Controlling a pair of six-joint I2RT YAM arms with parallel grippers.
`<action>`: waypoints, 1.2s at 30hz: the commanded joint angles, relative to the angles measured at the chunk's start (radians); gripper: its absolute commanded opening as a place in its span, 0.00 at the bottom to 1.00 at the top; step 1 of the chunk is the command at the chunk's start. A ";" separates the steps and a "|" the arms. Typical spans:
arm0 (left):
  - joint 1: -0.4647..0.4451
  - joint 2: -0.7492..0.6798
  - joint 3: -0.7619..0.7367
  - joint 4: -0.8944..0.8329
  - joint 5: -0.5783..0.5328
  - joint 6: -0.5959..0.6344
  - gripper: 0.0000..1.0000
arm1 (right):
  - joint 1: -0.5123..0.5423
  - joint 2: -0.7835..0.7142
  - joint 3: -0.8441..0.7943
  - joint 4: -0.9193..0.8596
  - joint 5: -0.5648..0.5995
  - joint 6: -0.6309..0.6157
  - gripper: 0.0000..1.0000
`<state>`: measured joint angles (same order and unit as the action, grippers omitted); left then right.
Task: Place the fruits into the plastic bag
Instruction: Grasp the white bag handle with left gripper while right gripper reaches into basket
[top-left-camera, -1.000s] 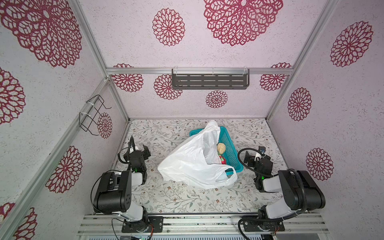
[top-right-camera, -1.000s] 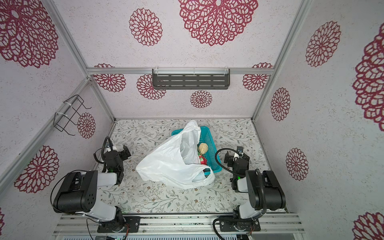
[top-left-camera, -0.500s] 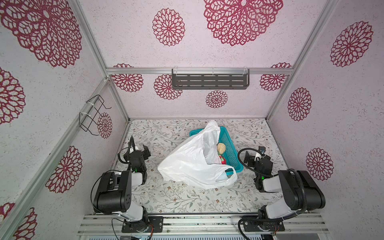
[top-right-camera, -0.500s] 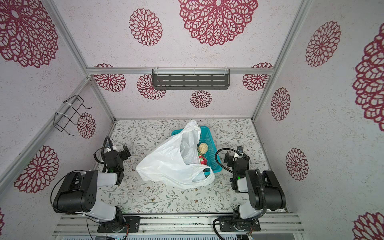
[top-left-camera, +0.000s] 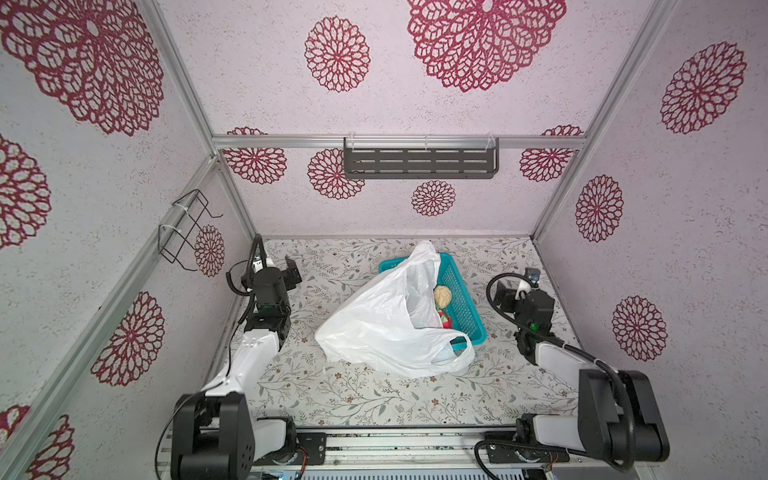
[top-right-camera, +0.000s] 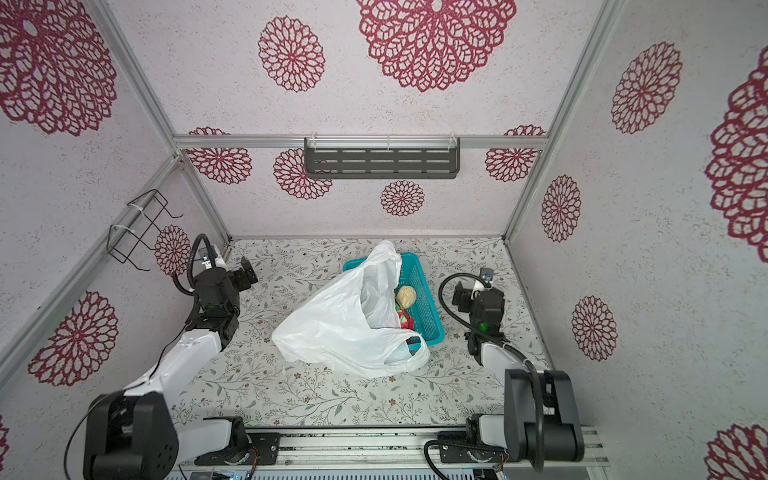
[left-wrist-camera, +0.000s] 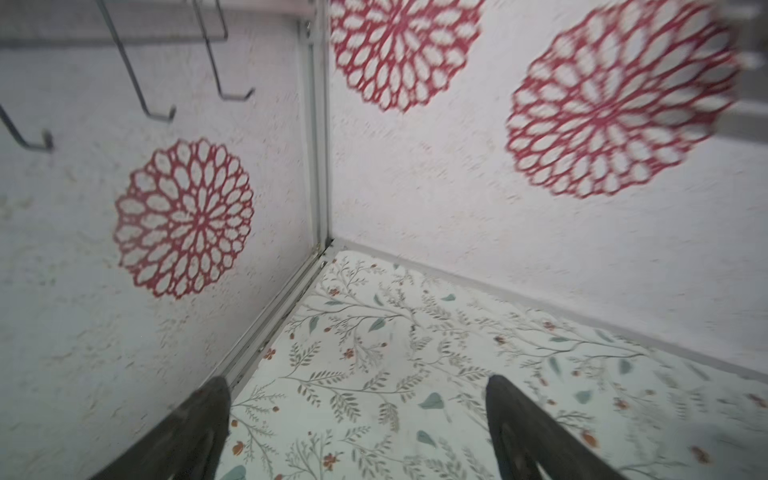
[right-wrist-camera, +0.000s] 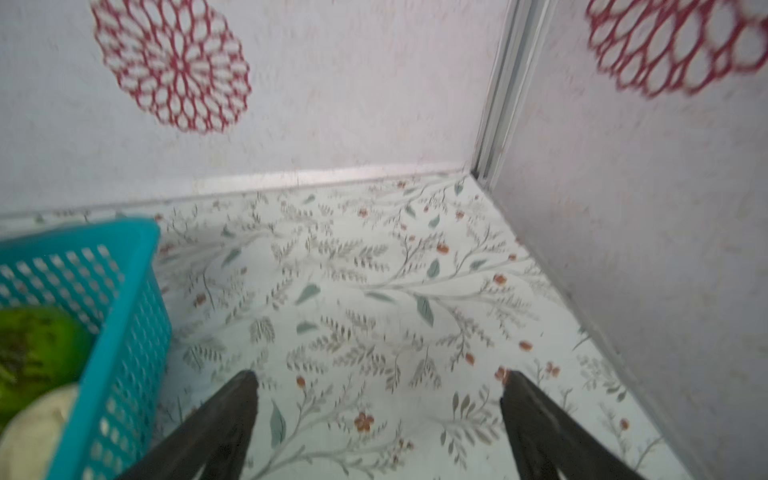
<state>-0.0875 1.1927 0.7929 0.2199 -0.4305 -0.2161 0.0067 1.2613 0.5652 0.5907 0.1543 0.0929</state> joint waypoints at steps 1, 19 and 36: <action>-0.188 -0.029 0.147 -0.451 -0.014 -0.171 0.97 | 0.013 -0.075 0.096 -0.287 0.072 0.132 0.89; -0.836 0.578 0.844 -1.175 -0.165 -0.344 0.99 | 0.086 -0.116 0.115 -0.419 0.187 0.222 0.88; -0.634 0.252 0.575 -0.868 0.287 -0.298 0.00 | 0.305 -0.118 0.180 -0.587 0.016 0.224 0.86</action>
<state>-0.7670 1.5650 1.4216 -0.8219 -0.3229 -0.5312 0.2813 1.1553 0.6857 0.0479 0.2504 0.3008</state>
